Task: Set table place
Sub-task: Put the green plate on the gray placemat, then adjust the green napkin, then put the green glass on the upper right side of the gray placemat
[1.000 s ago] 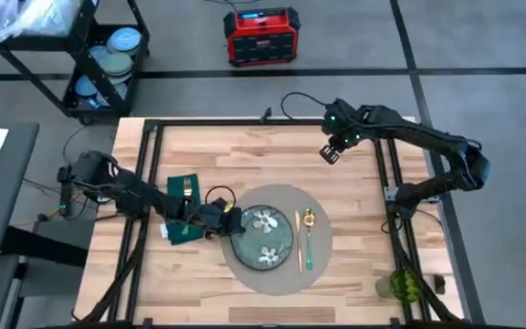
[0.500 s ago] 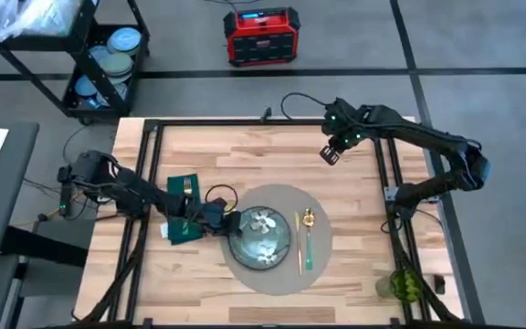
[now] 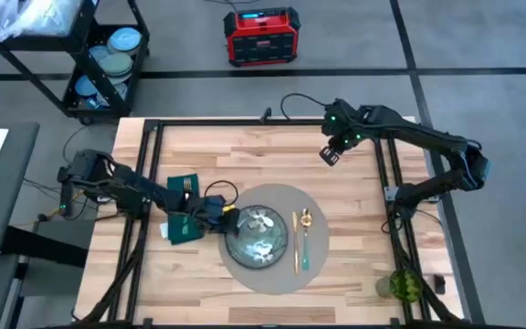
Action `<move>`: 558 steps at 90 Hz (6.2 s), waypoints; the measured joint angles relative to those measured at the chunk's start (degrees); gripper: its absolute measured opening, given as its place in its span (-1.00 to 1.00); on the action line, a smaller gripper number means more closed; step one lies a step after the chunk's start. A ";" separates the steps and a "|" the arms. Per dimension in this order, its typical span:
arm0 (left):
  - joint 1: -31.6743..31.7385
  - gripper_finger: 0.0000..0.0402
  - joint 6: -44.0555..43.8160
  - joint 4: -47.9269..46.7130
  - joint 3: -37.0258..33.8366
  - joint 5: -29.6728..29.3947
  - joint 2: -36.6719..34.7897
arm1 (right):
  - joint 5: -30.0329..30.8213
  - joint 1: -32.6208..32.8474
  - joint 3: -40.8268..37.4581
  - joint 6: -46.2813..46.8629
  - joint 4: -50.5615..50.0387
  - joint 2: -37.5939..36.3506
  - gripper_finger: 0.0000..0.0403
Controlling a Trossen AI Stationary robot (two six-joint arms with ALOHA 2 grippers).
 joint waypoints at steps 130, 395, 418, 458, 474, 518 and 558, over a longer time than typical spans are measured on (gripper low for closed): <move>1.39 -0.25 11.81 -76.38 26.57 -12.48 -3.98 | -0.13 4.96 -0.54 -2.02 0.34 0.00 -1.00; -15.36 -1.00 -0.57 -57.78 13.76 -8.89 -0.02 | -1.49 9.20 -6.97 -3.19 4.80 0.02 -1.00; -14.69 -1.00 -0.48 -57.79 13.75 -9.39 -0.02 | -1.49 9.20 -6.97 -3.48 4.80 0.02 -1.00; -14.01 -1.00 -1.55 -60.28 15.74 -15.14 -6.62 | -3.52 9.20 -6.95 -5.17 6.51 0.00 -1.00; -14.23 -1.00 -4.05 -60.61 15.67 -14.41 -9.92 | -5.98 9.20 -6.95 -5.45 7.04 0.00 -1.00; -9.29 -1.00 8.02 -62.61 15.82 -35.84 -38.21 | 0.65 36.86 -6.93 20.44 -20.00 -11.12 -1.00; -4.37 -1.00 19.30 -62.17 15.82 -36.01 -39.13 | 0.63 75.83 -6.93 71.23 -28.90 -22.15 -1.00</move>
